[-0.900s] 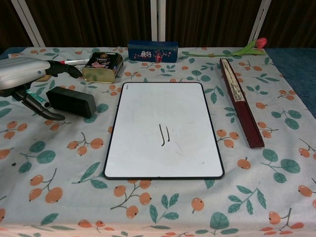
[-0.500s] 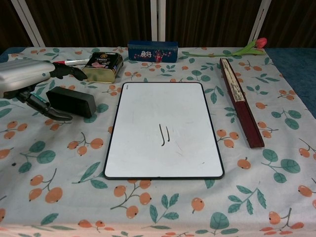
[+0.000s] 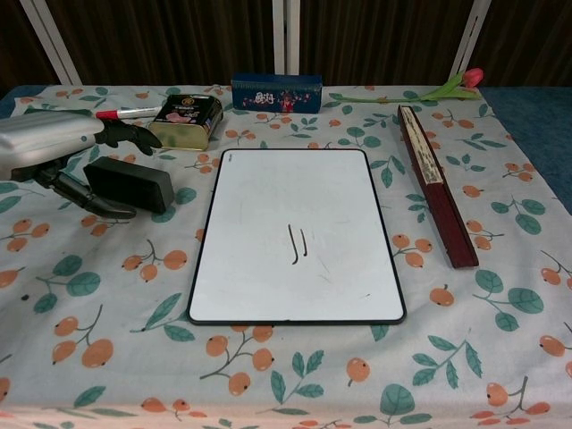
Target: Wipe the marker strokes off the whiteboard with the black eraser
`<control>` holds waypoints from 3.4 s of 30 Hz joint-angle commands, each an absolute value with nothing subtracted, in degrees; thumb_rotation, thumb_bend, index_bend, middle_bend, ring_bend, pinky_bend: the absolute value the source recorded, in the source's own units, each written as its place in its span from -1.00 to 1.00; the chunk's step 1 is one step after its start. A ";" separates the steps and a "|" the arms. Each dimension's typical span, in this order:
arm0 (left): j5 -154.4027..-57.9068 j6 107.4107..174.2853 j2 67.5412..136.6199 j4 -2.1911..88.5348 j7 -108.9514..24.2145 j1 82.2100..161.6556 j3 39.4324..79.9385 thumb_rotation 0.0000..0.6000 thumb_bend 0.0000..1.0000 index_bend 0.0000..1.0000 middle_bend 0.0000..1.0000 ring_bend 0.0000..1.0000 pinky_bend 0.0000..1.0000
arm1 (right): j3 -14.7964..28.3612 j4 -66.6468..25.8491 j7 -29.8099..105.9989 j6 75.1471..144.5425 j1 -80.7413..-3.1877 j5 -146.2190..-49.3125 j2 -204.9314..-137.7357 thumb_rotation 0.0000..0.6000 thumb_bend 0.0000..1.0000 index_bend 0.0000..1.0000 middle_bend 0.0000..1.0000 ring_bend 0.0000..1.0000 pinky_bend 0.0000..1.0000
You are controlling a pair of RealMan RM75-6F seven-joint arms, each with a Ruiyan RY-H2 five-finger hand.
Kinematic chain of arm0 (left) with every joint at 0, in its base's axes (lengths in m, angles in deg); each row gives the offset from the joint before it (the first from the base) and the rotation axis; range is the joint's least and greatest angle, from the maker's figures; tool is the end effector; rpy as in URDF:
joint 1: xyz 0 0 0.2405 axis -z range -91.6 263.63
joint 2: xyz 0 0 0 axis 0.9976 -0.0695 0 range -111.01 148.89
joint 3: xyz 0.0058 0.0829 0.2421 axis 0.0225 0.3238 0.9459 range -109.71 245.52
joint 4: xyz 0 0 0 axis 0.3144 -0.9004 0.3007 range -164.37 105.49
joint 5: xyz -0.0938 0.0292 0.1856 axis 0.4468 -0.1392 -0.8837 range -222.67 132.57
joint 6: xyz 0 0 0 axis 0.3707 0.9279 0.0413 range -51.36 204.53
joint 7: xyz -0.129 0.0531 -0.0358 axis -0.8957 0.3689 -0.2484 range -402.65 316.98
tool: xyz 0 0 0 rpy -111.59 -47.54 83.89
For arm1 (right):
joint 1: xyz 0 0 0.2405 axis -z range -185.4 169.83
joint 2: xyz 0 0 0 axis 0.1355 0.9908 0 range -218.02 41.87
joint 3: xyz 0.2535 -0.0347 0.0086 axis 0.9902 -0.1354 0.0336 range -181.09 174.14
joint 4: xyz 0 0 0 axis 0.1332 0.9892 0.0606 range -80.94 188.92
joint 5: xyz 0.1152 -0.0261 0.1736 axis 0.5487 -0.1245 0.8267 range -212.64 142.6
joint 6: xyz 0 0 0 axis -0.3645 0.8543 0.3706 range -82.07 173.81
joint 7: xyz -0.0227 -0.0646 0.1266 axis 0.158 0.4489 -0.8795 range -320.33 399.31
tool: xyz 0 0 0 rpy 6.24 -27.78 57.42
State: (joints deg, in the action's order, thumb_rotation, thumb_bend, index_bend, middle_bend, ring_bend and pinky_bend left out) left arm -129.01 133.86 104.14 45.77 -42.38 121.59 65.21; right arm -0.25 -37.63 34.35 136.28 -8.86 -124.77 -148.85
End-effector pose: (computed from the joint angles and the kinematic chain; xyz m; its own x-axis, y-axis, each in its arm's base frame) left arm -0.2179 0.3196 0.0010 0.4839 0.2673 0.8333 0.8266 -0.4523 -0.3349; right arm -0.3137 -0.1613 0.1880 0.3799 0.0705 0.9223 -0.9239 -0.0203 0.3821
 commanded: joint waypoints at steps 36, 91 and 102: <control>-132.35 138.85 103.17 46.56 -43.75 120.71 66.06 -0.42 -0.85 -0.73 0.49 -0.53 -0.64 | -0.40 -37.69 34.73 136.22 -8.76 -124.97 -148.89 1.00 -0.25 -1.00 -1.00 -1.00 -1.00; -133.00 133.63 102.15 44.90 -46.46 121.98 68.84 1.00 -0.37 -0.41 -0.31 -0.56 -0.35 | -0.35 -36.77 34.53 134.95 -9.05 -123.90 -149.22 1.00 -0.25 -1.00 -1.00 -1.00 -1.00; -132.62 134.83 103.07 44.34 -46.70 121.47 68.38 1.00 -0.30 -0.04 0.04 -0.23 -0.09 | -0.43 -36.56 34.43 134.78 -9.10 -123.90 -149.29 1.00 -0.25 -1.00 -1.00 -1.00 -1.00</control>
